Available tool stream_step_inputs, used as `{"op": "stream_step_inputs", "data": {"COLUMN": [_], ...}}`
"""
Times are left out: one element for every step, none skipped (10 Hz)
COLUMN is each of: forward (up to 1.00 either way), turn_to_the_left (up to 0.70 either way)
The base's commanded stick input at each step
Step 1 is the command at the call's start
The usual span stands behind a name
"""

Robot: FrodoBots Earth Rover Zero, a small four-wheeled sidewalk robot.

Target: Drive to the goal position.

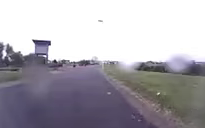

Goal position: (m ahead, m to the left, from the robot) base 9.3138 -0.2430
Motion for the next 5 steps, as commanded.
{"op": "stream_step_inputs", "data": {"forward": [1.00, 1.00, 1.00, 1.00, 1.00], "turn_to_the_left": [0.08, 0.00, 0.00, 0.00, 0.00]}}
